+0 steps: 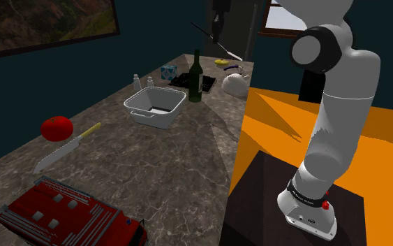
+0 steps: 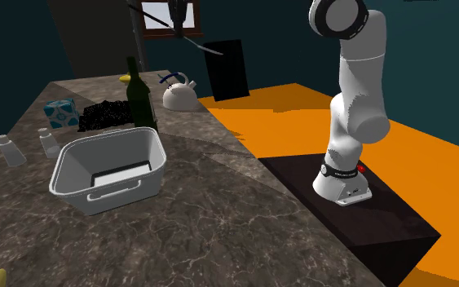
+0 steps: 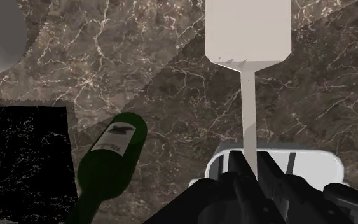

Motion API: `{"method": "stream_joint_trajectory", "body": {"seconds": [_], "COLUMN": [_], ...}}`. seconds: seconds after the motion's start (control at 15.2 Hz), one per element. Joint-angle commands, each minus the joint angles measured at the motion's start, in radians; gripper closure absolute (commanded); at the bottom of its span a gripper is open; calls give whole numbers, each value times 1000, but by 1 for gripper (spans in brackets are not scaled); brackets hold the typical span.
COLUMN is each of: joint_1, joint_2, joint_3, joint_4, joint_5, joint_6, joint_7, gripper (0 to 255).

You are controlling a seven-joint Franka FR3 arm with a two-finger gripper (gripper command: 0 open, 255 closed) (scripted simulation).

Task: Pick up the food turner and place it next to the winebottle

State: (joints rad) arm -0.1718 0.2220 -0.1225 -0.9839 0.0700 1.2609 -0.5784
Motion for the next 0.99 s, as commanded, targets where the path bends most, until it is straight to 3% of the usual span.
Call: {"method": "stream_joint_trajectory", "body": {"seconds": [0.0, 0.4, 0.92], "joint_1": [-21, -7, 1], "joint_2": [51, -39, -108], "joint_3": [-9, -6, -3], "joint_4": [57, -164, -373], "joint_5": [9, -7, -17], "joint_6": [-10, 123, 263], "joint_7": [-27, -27, -27], "gripper": [255, 255, 255]}}
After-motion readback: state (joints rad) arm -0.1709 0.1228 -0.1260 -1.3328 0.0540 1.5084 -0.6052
